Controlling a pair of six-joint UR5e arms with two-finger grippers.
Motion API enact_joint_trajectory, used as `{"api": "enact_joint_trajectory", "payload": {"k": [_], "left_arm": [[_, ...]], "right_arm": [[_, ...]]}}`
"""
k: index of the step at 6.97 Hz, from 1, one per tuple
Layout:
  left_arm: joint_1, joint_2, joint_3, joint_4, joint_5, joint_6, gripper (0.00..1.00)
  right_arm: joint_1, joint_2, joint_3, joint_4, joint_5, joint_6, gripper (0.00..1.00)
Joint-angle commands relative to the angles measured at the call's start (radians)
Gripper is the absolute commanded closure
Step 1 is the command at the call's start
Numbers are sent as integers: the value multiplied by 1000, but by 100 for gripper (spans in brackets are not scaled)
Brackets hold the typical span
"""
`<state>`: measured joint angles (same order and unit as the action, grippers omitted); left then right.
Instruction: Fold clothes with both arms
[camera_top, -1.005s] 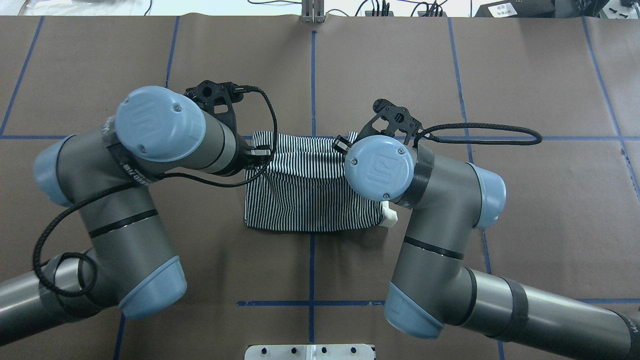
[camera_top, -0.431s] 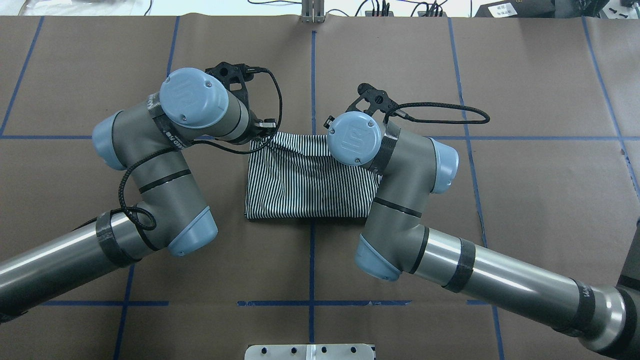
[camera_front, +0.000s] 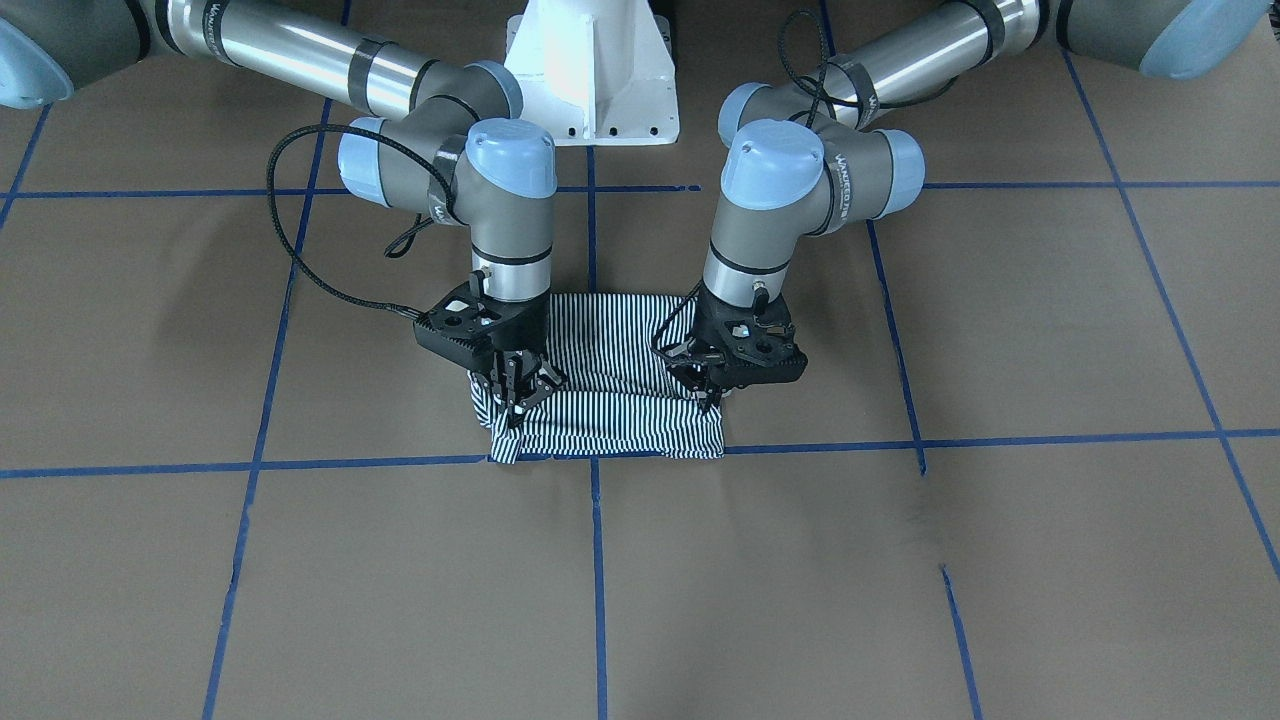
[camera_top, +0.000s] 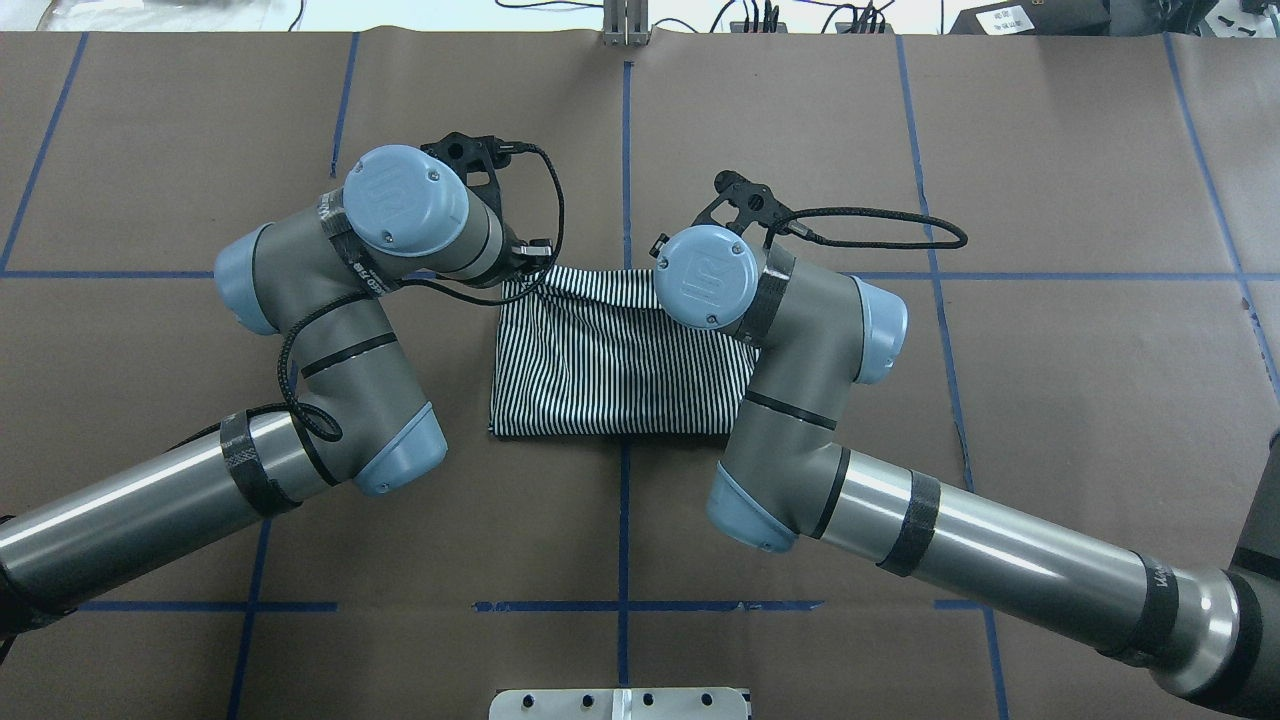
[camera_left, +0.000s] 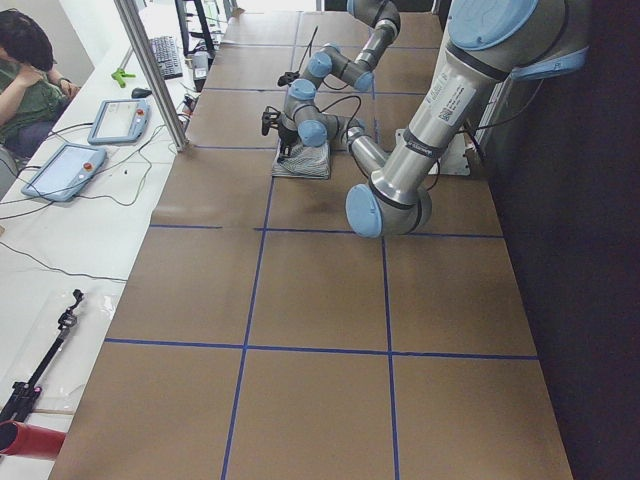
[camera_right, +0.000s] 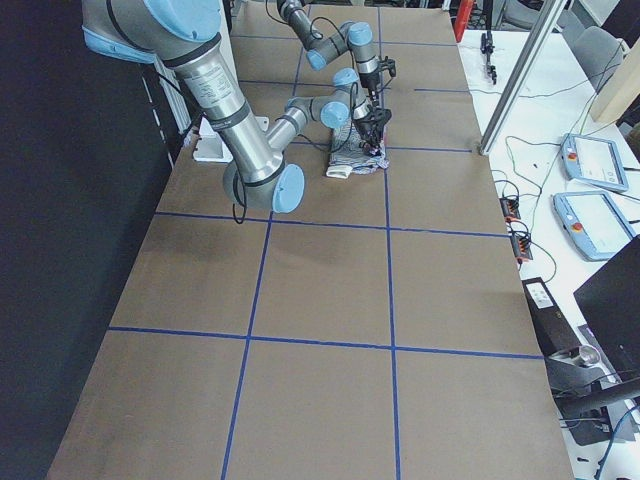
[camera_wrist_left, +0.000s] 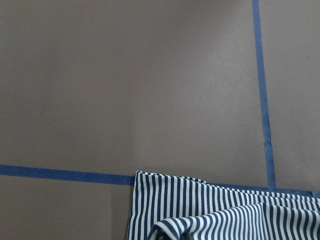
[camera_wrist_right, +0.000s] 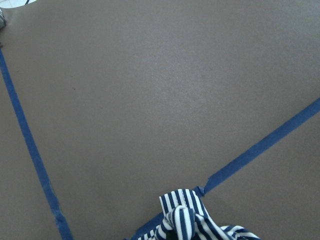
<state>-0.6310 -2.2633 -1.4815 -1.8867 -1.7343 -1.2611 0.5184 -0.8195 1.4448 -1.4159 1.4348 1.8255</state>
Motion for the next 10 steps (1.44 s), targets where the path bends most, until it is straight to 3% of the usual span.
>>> {"api": "enact_joint_trajectory", "payload": {"k": [1, 2, 4, 5, 6, 9, 10], "left_arm": [[-1, 7, 10, -9, 6, 37, 33], [-4, 11, 0, -12, 2, 152, 0], [-51, 46, -13, -81, -8, 260, 0], [-91, 71, -19, -107, -61, 343, 0], [-114, 99, -19, -145, -118, 373, 0], [-114, 113, -19, -167, -120, 367, 0], [-114, 113, -20, -167, -120, 362, 0]], "right_arm": [[0, -1, -4, 2, 3, -53, 6], [3, 3, -3, 11, 4, -87, 0], [18, 2, 43, 9, 92, -150, 0], [17, 2, 67, 5, 95, -169, 0], [6, 6, 69, 5, 82, -210, 0], [-95, 8, 43, -3, -54, -365, 0], [-98, 13, 23, -3, -54, -371, 0]]}}
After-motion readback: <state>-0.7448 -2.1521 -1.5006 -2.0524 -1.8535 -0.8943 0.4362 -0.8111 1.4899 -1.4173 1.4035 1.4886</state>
